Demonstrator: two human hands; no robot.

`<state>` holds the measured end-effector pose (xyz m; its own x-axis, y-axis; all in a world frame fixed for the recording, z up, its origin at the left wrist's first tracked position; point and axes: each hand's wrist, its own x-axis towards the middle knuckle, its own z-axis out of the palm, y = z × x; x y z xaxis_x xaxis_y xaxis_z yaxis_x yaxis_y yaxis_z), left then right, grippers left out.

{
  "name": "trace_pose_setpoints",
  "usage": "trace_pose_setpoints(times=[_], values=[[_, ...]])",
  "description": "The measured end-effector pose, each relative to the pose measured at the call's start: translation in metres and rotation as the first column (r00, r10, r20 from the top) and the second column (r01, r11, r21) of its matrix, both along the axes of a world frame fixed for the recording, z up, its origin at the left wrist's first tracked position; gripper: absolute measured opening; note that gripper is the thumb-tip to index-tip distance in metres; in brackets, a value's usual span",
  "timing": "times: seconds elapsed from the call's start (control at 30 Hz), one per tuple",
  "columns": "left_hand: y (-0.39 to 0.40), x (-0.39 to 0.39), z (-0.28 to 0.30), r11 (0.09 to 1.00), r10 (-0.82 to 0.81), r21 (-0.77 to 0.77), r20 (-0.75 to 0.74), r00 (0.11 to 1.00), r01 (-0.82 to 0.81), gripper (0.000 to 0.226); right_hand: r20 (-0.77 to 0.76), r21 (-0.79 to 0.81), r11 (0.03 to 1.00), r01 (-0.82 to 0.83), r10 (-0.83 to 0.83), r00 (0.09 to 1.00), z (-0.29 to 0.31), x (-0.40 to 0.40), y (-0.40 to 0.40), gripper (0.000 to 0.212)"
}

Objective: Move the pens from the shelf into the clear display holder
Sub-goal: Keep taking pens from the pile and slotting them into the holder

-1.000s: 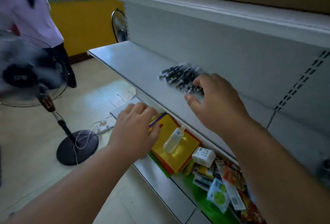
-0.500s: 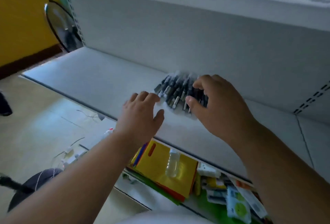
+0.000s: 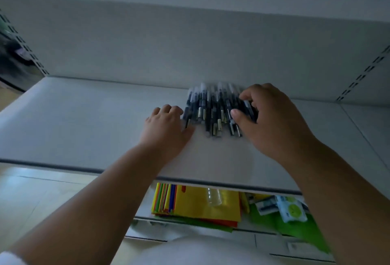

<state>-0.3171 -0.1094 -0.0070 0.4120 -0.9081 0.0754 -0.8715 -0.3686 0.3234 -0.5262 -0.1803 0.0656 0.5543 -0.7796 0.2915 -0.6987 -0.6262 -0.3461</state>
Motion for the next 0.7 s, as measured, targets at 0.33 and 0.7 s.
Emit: trace_pose_setpoints(times=[0.33,0.7], values=[[-0.029,0.006,0.011,0.995,0.045,0.086,0.088,0.995,-0.053,0.023,0.033,-0.015,1.0,0.012,-0.012,0.999,-0.009,0.006,0.011,0.036],[0.004,0.014,0.014,0.998,0.05,0.026,-0.004,0.999,-0.049,0.022,0.064,-0.003,0.998,0.057,-0.057,0.996,-0.025,-0.01,-0.001,0.029]])
